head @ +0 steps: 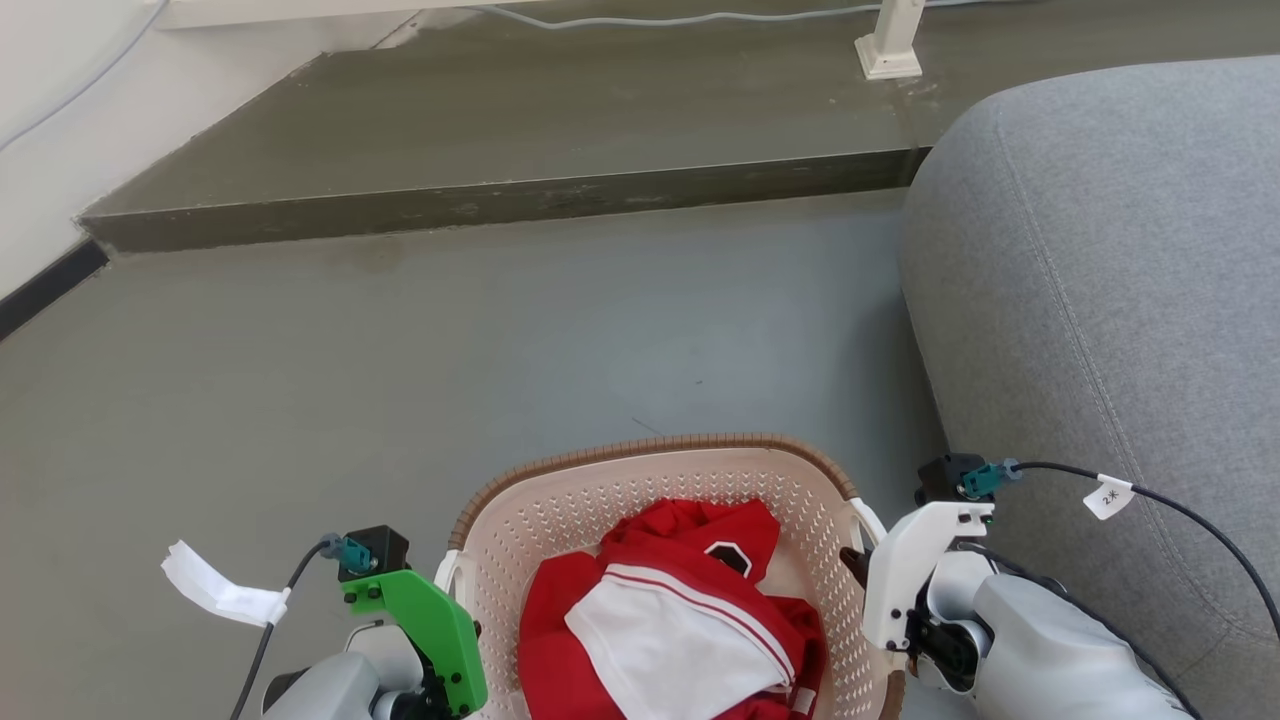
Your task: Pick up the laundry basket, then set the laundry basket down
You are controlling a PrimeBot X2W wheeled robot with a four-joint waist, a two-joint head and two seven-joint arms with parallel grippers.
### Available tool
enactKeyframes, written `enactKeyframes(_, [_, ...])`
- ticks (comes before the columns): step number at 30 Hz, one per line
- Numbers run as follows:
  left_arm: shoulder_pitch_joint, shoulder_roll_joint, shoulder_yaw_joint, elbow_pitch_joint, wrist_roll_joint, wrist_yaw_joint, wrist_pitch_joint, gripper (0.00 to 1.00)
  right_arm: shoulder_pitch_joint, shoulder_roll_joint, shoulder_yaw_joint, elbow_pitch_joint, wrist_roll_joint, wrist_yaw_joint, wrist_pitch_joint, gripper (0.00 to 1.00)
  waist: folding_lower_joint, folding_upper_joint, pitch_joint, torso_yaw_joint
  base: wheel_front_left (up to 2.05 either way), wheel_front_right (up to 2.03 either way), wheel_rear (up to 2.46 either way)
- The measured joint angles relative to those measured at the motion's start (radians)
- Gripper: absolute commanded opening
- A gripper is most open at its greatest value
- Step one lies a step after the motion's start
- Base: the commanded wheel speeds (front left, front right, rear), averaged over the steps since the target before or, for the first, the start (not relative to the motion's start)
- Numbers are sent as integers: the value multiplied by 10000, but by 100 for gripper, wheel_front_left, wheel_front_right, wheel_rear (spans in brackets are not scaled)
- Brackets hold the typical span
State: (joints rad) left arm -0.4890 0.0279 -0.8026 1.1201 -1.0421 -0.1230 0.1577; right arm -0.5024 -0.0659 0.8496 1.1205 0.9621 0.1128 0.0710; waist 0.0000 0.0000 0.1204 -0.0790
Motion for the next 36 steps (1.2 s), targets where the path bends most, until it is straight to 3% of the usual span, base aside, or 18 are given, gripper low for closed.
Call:
enactKeyframes(17, [-30, 13, -77, 13, -38, 0, -104, 0, -40, -13, 211, -2, 180, 0, -67, 0, 0, 0, 210, -49, 0, 0, 0])
enactKeyframes(36, [-711, 150, -155, -59, -19, 0, -729, 0, -716, -13, 301, -42, 205, 0, -817, 0, 0, 0, 1571, -6, 0, 0, 0])
